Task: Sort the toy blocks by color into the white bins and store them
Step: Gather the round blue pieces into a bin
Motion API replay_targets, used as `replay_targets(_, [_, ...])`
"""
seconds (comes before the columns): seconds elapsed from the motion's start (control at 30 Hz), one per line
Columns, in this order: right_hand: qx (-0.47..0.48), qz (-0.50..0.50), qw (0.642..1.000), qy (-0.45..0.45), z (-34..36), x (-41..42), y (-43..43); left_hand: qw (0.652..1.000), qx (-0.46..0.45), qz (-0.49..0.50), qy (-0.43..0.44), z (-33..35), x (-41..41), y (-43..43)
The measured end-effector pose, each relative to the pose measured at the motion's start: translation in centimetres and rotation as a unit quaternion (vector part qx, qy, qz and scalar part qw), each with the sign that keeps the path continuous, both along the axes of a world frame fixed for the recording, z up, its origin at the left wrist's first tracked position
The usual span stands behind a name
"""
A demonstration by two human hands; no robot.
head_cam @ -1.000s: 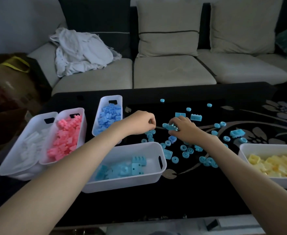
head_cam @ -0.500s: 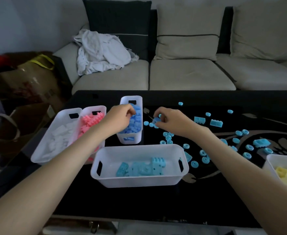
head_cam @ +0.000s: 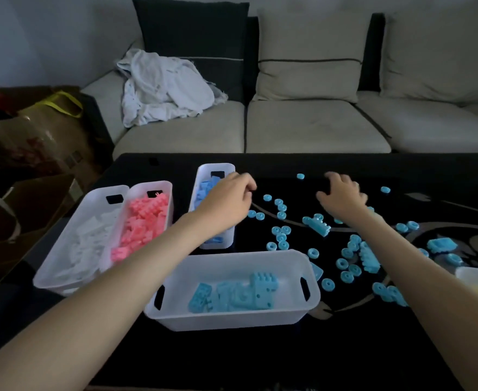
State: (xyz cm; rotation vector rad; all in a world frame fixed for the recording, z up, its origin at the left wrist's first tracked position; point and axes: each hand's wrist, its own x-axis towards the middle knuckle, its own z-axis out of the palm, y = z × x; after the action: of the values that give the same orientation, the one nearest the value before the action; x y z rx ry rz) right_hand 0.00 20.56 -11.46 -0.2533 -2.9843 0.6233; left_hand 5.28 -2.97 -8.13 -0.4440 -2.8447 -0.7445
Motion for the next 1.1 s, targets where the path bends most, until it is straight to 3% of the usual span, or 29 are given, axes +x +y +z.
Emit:
replay_targets(0.1, [0.022, -0.066, 0.996, -0.057, -1.1, 0.0, 3.8, 0.997, -0.042, -0.055, -0.030, -0.6, -1.2, 3.6])
replay_targets(0.23, [0.051, 0.004, 0.991, -0.121, -2.7, 0.2, 5.0, 0.974, -0.159, -0.083, -0.140, -1.7, -2.4, 6.4])
replay_targets(0.33, [0.109, 0.061, 0.986, -0.108, -3.4, 0.2, 5.0, 0.959, -0.198, -0.097, -0.180, -2.5, -2.9, 7.5])
replay_targets(0.57, [0.057, 0.139, 0.986, -0.072, -2.7, 1.1, 4.4, 0.960, -0.187, -0.119, -0.171, -3.4, -3.3, 9.1])
replay_targets(0.67, [0.035, 0.130, 0.988, -0.071, -2.1, 1.8, 4.8, 0.971, -0.143, -0.139, -0.130, -3.3, -3.3, 10.4])
replay_targets(0.77, [0.029, 0.109, 0.991, -0.066, -1.6, 2.5, 5.4, 0.968, -0.164, -0.158, -0.101, -3.4, -3.5, 11.5])
replay_targets(1.1, [0.033, 0.087, 0.994, -0.059, -0.2, 4.5, 7.1, 0.959, -0.201, -0.141, -0.144, -2.8, -2.8, 13.4])
